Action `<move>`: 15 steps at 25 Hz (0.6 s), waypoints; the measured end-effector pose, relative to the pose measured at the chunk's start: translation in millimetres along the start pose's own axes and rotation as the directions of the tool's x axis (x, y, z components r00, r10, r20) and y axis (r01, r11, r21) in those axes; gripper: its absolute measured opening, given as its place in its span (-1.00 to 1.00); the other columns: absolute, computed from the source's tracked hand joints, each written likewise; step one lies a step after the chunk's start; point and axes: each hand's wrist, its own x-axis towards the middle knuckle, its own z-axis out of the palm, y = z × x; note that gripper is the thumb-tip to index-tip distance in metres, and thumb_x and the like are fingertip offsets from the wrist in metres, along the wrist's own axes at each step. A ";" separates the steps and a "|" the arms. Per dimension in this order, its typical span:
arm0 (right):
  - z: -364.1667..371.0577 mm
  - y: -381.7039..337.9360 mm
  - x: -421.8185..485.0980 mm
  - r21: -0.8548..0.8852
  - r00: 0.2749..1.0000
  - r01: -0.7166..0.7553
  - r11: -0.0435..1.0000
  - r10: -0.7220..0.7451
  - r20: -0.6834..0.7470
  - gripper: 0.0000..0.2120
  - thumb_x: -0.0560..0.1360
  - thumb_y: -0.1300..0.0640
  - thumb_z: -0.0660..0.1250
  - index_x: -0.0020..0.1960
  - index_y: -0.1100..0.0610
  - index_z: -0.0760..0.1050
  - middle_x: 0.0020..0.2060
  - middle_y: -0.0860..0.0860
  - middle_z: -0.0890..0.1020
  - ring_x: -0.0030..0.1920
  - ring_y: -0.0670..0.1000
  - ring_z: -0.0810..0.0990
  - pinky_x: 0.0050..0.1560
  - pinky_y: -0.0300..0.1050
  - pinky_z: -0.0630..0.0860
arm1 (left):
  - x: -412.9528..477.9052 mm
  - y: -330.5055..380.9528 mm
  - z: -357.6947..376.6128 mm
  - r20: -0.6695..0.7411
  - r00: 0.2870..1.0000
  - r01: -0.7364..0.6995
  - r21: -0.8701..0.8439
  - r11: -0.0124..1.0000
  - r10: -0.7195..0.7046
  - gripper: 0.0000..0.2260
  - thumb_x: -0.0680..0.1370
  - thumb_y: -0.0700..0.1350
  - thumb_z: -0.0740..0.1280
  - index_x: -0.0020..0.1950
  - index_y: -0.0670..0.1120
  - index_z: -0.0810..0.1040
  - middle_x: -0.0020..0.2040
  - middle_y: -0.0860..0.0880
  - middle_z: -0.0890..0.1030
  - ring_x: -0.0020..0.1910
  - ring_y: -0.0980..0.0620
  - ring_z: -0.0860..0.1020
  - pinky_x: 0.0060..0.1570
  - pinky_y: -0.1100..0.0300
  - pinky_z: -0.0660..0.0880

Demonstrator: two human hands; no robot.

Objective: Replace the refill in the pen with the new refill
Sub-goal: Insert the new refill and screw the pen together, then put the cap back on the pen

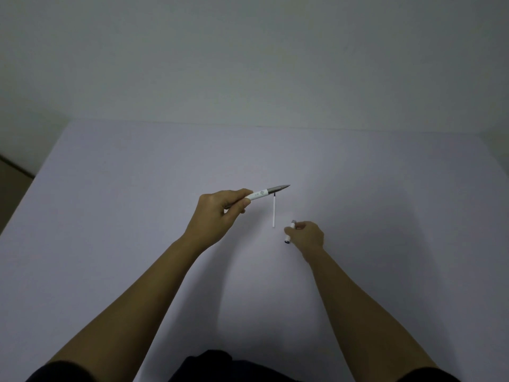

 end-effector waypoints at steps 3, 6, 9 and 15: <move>-18.2 -12.3 0.6 0.439 0.994 -0.090 0.894 0.053 0.095 -0.87 0.35 0.21 0.49 -0.15 0.19 0.56 -0.18 0.15 0.64 -0.18 0.05 0.62 -0.10 -0.11 0.63 | -4.4 -5.3 2.2 0.014 1.000 0.020 0.009 1.000 -0.020 -0.82 0.53 -0.18 0.33 0.11 -0.11 0.62 -0.28 0.07 0.62 -0.27 0.39 0.52 -0.27 0.59 0.33; -39.2 -33.4 -5.9 0.705 0.991 -0.063 0.707 -0.038 0.127 -0.87 0.40 0.18 0.46 -0.20 0.16 0.51 -0.27 0.05 0.63 -0.30 -0.14 0.62 -0.32 -0.36 0.58 | -11.8 -10.8 5.0 0.027 0.999 0.045 0.026 0.999 -0.045 -0.82 0.53 -0.18 0.33 0.12 -0.11 0.62 -0.25 0.00 0.66 -0.33 0.28 0.53 -0.26 0.59 0.33; -51.5 -53.4 -15.0 0.823 0.982 -0.053 0.565 -0.121 0.146 -0.87 0.43 0.14 0.42 -0.19 0.17 0.50 -0.35 -0.04 0.66 -0.29 -0.17 0.66 -0.29 -0.38 0.57 | -16.7 -10.8 8.1 0.022 0.998 0.056 0.036 0.998 -0.057 -0.82 0.53 -0.19 0.33 0.11 -0.11 0.62 -0.24 -0.05 0.67 -0.32 0.28 0.51 -0.26 0.58 0.33; -53.9 -71.2 -28.4 0.868 0.964 -0.083 0.490 -0.181 0.194 -0.87 0.47 0.11 0.38 -0.19 0.16 0.53 -0.31 -0.05 0.68 -0.27 -0.18 0.68 -0.29 -0.38 0.56 | -14.0 -5.8 5.5 -0.023 0.999 0.025 0.036 0.999 -0.024 -0.83 0.53 -0.21 0.32 0.09 -0.12 0.63 -0.28 0.04 0.61 -0.28 0.38 0.51 -0.28 0.59 0.32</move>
